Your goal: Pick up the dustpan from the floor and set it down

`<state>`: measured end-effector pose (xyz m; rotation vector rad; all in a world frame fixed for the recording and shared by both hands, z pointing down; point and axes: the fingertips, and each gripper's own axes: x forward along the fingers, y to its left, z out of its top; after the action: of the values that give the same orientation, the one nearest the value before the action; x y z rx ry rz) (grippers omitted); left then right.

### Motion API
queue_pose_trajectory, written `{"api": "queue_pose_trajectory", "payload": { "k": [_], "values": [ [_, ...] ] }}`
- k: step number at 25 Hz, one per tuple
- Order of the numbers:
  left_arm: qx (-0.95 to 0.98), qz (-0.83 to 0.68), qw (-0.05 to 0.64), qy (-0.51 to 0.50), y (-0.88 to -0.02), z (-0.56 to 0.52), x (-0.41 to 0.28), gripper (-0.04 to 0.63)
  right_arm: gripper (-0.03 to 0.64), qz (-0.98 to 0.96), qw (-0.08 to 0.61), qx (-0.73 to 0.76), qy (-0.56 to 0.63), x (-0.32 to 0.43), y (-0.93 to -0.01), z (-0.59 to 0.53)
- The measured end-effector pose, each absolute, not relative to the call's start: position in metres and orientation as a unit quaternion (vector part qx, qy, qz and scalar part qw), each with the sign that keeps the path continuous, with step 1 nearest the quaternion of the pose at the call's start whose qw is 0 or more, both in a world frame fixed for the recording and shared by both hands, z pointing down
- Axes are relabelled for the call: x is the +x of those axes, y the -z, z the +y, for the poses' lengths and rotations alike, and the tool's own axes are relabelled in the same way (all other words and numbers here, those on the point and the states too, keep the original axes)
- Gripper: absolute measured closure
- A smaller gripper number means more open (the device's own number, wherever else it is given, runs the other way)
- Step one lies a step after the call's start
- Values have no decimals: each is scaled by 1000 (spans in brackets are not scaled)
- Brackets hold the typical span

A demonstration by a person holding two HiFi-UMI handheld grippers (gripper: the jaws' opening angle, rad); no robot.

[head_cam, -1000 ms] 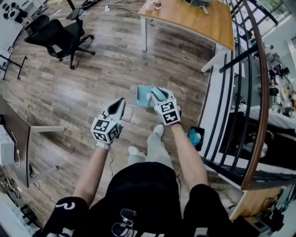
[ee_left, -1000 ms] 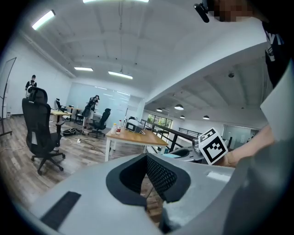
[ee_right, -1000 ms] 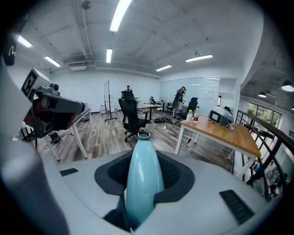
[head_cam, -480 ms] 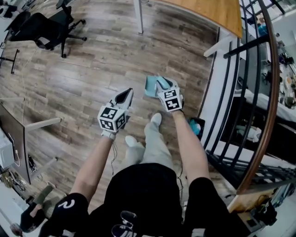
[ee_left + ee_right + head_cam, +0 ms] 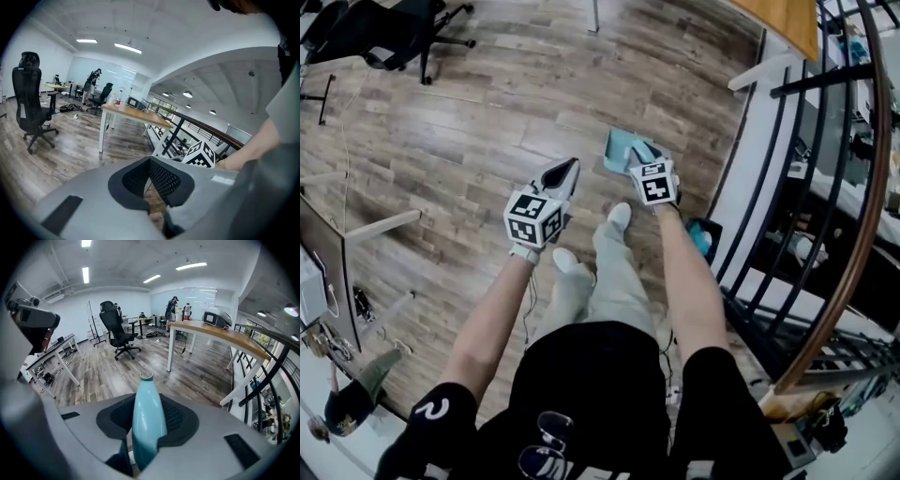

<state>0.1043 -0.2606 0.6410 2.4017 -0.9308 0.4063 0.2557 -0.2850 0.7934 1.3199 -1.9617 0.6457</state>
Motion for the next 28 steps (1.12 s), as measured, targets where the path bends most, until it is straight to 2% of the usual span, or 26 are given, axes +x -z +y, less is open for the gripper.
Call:
{"api": "queue_pose_trajectory", "payload": {
  "k": [14,28],
  "values": [
    [887,-328,277,-170,-664,-251,117,600,505,-734,366,478,-315,256,-847,-238],
    [879,-341,288,-168,-664,-238,94,600,513,-711,412,454,-345,242,-868,-193]
  ]
}}
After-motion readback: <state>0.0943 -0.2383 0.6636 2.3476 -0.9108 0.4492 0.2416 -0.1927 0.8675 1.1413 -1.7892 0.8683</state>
